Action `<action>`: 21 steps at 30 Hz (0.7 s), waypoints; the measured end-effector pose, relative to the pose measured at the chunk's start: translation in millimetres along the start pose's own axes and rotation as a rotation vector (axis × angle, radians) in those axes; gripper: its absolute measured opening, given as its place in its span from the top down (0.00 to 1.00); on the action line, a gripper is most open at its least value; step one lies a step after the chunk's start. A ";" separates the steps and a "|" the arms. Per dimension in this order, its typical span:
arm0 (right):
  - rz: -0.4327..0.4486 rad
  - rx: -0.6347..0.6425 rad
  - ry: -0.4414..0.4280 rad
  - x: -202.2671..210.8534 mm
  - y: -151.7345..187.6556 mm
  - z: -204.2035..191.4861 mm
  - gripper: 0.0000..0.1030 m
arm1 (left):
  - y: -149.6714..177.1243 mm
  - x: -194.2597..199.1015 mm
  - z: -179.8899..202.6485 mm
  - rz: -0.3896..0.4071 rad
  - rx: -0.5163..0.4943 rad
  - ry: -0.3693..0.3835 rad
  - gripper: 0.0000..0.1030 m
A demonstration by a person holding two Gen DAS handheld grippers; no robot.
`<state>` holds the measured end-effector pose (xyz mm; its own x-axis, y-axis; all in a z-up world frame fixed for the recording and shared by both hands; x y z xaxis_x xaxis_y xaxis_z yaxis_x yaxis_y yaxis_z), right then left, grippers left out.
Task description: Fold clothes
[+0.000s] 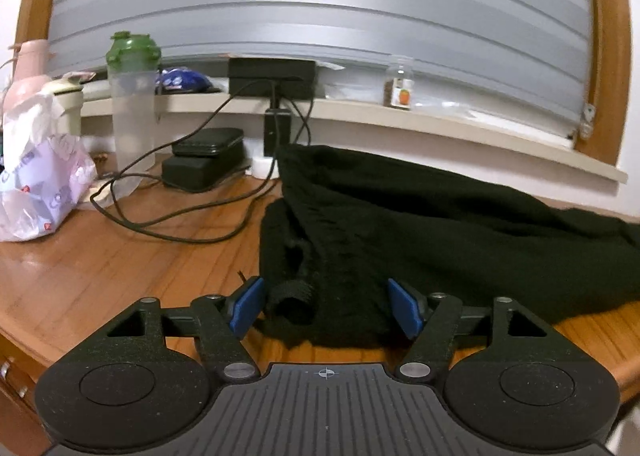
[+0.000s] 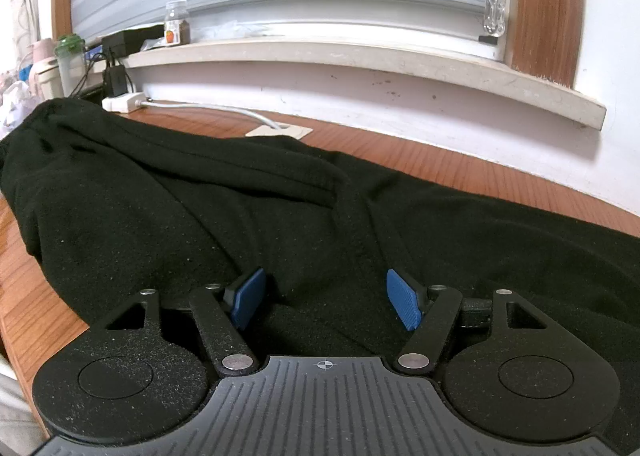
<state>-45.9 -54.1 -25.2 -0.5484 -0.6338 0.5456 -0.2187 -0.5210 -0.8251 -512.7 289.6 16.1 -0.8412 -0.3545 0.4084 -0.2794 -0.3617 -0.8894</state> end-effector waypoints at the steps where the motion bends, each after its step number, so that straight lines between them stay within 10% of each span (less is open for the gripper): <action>1: 0.000 0.000 0.000 0.0 0.0 0.1 0.35 | 0.3 -2.8 -0.9 0.001 0.005 -0.002 0.31; 10: 0.000 -0.001 -0.001 -0.1 0.1 -0.2 0.35 | -6.1 21.4 -7.4 0.012 -0.006 0.114 0.72; 15: 0.002 0.009 -0.023 0.9 0.0 -2.4 0.32 | -2.5 28.9 -20.3 -0.075 -0.016 0.144 0.68; 19: 0.002 0.007 -0.024 1.4 0.2 -2.1 0.32 | -7.0 34.6 -19.3 -0.015 -0.033 0.077 0.35; 21: 0.002 0.009 -0.022 1.7 0.3 -2.7 0.32 | -16.3 39.1 -17.1 0.036 -0.036 0.047 0.34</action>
<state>-49.1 -53.8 -25.0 -0.5312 -0.6472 0.5467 -0.2098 -0.5247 -0.8250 -548.9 296.4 43.1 -0.8715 -0.3255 0.3668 -0.2644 -0.3180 -0.9105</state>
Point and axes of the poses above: each gripper's, at about its wrist camera, not at the fingertips, and x roughly against the way its jaws point, z to its right, y to its underside, the point moved 4 cm from there along -x, roughly the way its jaws point, and after that the axes turned 15 degrees about y, right-handed, at the moved point
